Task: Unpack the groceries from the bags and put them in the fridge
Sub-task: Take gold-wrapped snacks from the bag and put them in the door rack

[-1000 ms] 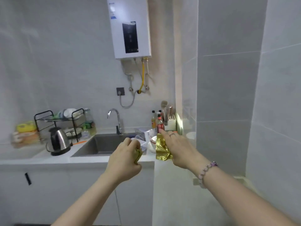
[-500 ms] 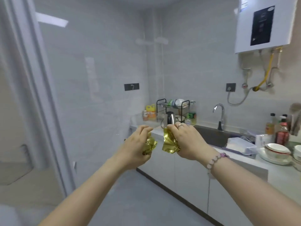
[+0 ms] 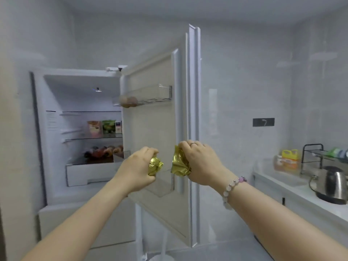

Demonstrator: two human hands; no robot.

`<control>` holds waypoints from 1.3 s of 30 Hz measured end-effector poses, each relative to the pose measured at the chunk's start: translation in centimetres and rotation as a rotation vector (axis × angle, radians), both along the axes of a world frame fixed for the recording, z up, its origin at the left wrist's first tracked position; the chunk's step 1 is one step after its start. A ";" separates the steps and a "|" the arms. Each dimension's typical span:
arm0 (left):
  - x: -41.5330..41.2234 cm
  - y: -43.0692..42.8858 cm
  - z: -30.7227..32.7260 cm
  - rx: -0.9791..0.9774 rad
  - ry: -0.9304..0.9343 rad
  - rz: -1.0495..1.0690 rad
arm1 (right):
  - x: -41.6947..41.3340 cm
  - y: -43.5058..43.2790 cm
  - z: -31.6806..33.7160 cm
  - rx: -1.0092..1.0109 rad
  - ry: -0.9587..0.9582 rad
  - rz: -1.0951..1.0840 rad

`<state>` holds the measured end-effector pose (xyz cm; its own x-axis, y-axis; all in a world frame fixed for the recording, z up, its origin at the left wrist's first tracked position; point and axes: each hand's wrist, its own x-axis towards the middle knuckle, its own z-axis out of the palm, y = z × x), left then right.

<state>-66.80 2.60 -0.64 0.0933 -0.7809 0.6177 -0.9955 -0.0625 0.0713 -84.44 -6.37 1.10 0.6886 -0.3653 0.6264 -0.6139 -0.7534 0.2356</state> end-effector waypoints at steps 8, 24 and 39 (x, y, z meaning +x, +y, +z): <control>3.6 -0.6 2.4 -0.051 -0.038 0.252 | 5.5 -2.6 1.3 -0.025 0.026 0.179; 7.3 -7.1 2.8 -0.098 0.047 0.380 | 12.3 -7.6 2.9 0.015 0.063 0.366; 18.0 -13.9 3.8 -0.123 0.062 0.203 | 20.6 -12.0 2.6 0.064 0.050 0.183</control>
